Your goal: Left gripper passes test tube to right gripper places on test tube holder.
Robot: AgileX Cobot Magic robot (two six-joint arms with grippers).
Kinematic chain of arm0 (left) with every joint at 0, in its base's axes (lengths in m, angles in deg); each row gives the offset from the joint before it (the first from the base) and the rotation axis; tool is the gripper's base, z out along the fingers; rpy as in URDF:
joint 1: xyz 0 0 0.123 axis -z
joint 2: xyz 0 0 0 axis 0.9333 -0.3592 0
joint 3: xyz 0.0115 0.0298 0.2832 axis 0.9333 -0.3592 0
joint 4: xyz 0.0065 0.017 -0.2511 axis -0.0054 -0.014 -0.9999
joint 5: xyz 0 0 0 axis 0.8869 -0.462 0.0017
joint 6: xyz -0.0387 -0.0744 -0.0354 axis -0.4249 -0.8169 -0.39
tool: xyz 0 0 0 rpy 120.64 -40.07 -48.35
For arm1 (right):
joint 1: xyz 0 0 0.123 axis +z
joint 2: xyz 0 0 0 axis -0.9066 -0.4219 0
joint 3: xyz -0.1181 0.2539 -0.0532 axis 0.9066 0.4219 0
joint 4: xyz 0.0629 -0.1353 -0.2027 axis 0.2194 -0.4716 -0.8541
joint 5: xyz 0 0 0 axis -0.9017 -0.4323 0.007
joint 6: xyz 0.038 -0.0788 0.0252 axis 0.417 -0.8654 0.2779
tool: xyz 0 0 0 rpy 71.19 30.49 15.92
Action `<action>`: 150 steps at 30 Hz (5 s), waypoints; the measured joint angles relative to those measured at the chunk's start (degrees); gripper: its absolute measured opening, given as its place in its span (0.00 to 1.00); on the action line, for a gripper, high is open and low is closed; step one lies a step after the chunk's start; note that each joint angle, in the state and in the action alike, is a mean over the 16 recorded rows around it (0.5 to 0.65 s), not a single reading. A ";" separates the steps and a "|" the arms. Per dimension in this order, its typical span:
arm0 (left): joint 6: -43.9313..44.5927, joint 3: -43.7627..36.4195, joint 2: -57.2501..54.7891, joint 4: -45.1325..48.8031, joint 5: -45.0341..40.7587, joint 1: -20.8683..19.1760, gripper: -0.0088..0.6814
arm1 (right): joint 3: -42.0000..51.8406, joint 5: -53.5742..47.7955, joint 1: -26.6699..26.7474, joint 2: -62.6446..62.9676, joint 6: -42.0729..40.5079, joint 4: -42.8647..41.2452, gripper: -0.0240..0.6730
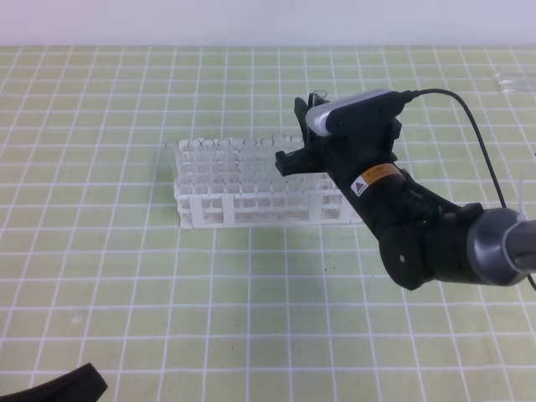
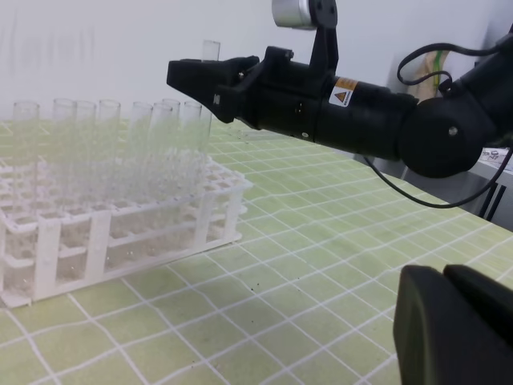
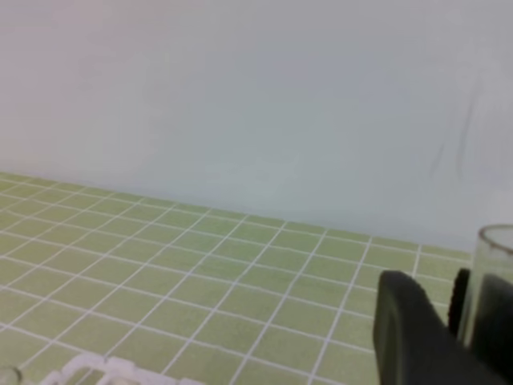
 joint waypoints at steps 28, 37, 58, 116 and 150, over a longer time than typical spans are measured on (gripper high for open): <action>-0.01 0.13 0.06 -0.23 0.06 0.01 0.01 | 0.31 -4.36 -0.11 4.41 0.07 -1.32 0.08; -0.01 0.27 0.10 -0.46 0.13 0.01 0.01 | 0.64 -17.93 0.51 15.63 -0.04 -5.59 0.07; -0.01 0.13 0.04 -0.23 0.05 0.01 0.01 | 18.38 -44.28 1.00 56.14 3.84 -7.26 0.03; 0.02 -0.34 -0.12 0.55 -0.85 -0.01 0.01 | 58.98 -64.05 -32.32 111.82 2.09 -2.19 0.03; -4.37 -0.29 -0.12 0.48 -2.55 -0.01 0.01 | 59.00 -66.78 -32.32 112.08 0.86 -2.27 0.03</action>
